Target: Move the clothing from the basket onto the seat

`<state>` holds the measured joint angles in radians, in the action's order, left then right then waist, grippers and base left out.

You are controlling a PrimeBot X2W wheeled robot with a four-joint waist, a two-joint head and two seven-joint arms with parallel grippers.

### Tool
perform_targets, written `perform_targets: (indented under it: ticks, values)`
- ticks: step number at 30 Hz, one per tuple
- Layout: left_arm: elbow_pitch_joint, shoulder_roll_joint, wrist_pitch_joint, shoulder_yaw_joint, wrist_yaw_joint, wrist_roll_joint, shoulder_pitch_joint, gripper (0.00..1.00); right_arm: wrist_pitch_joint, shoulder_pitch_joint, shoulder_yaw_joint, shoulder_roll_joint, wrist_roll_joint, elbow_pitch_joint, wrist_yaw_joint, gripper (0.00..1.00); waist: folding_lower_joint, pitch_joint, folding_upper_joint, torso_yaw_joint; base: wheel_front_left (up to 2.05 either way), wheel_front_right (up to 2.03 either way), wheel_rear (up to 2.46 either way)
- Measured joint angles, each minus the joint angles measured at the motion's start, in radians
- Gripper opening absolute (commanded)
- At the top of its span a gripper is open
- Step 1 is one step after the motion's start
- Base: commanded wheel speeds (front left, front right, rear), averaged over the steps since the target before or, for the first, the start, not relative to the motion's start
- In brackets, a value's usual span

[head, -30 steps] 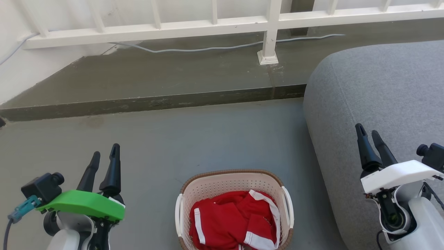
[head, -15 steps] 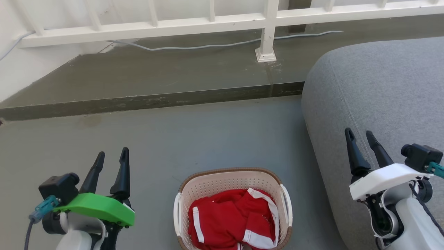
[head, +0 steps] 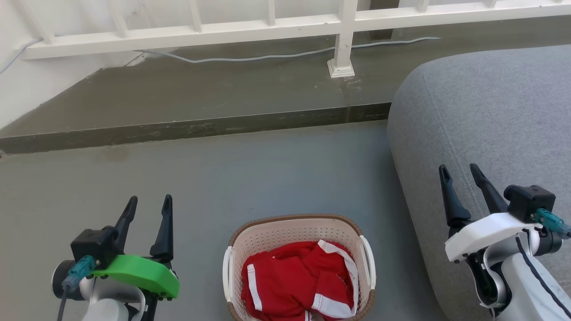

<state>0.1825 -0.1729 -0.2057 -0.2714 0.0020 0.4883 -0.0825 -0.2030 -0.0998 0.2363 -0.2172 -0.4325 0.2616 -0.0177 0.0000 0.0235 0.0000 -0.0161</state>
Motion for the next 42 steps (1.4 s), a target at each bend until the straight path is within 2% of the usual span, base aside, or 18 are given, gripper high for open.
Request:
perform_targets:
  ticks: [13,42]
  values:
    - [0.020,0.000,-0.037,-0.022,0.035,-0.136,-0.008,1.00,-0.047,-0.021,0.025,-0.003,0.138,0.006,-0.012,1.00,0.0000,0.004,0.0000,-0.007,0.00,0.00,0.00]
    - [0.052,0.002,-0.032,-0.025,0.051,-0.137,-0.030,1.00,-0.047,-0.033,-0.006,0.016,0.137,0.008,0.000,1.00,0.0000,0.024,0.0000,-0.011,0.00,0.00,0.00]
